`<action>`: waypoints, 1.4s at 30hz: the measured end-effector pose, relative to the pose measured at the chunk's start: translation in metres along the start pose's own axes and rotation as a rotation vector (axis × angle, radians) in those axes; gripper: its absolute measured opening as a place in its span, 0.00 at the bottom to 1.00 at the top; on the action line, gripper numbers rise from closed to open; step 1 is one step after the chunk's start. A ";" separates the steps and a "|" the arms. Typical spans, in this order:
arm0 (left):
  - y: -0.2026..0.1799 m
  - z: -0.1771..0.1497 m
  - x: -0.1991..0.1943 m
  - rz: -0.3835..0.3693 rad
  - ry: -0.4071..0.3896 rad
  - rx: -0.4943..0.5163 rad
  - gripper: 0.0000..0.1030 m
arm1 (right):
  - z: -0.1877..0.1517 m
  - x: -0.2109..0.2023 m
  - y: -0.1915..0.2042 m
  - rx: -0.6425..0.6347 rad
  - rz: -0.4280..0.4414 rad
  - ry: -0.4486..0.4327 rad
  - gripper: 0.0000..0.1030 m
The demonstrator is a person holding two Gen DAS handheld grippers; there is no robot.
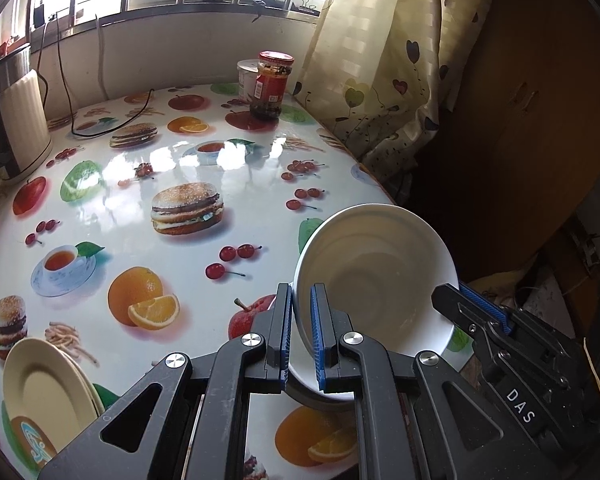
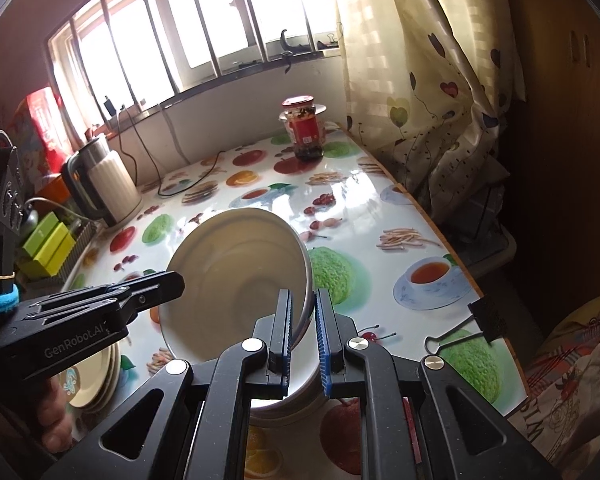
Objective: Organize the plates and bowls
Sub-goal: 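Carry the second white bowl with both grippers and lower it into the first bowl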
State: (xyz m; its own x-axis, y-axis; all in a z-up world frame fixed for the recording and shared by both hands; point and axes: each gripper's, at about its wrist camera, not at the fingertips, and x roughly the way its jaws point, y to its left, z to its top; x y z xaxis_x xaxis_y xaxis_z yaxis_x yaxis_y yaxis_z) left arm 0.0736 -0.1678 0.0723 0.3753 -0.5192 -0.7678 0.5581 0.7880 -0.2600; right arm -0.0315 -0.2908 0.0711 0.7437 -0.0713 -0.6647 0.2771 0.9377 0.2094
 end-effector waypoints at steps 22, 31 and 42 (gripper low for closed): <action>0.006 -0.015 0.009 -0.001 0.039 -0.035 0.09 | -0.019 0.011 -0.001 0.028 0.011 0.050 0.12; 0.008 -0.016 0.014 -0.005 0.057 -0.050 0.09 | -0.021 0.016 -0.004 0.036 0.009 0.069 0.12; 0.010 -0.017 0.016 -0.009 0.063 -0.061 0.09 | -0.021 0.024 -0.005 0.045 0.004 0.089 0.13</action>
State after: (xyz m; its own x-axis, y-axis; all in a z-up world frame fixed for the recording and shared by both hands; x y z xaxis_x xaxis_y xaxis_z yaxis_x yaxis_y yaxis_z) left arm 0.0727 -0.1625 0.0476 0.3221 -0.5065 -0.7998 0.5143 0.8029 -0.3013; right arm -0.0279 -0.2900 0.0386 0.6882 -0.0351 -0.7247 0.3024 0.9218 0.2426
